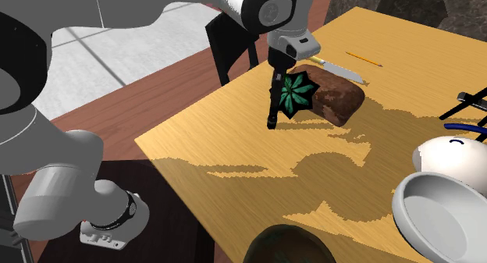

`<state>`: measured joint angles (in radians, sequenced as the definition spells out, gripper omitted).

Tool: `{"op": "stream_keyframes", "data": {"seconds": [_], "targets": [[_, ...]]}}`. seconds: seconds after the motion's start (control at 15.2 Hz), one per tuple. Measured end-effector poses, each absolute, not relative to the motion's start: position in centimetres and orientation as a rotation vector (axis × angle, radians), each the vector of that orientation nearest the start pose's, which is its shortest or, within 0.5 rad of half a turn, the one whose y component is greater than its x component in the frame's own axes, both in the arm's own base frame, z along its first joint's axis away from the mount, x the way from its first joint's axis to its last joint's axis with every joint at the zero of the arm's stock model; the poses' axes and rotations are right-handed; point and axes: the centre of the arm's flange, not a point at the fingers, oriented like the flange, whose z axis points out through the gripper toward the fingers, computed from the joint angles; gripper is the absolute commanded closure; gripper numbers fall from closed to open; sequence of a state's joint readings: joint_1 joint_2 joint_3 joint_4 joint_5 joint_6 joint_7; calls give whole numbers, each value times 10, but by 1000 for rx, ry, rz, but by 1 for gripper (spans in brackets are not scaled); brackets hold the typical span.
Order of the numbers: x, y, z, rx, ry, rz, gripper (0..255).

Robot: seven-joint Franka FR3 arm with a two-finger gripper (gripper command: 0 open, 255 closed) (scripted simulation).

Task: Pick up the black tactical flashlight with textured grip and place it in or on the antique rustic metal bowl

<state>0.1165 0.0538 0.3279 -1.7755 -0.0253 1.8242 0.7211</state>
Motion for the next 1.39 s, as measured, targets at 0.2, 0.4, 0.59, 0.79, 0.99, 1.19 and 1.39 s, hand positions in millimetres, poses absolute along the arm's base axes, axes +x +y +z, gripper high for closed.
{"op": "stream_keyframes", "data": {"seconds": [0.2, 0.4, 0.59, 0.79, 0.99, 1.19, 1.39], "targets": [[525, 242, 502, -3120, 426, -3, 0], [526, 243, 491, -3120, 426, -3, 0], [526, 243, 489, -3120, 426, -3, 0], [526, 243, 489, -3120, 426, -4, 255], [526, 243, 490, -3119, 426, -4, 255], [526, 244, 490, -3119, 425, -4, 255], [526, 244, 490, -3119, 425, -4, 255]]}}
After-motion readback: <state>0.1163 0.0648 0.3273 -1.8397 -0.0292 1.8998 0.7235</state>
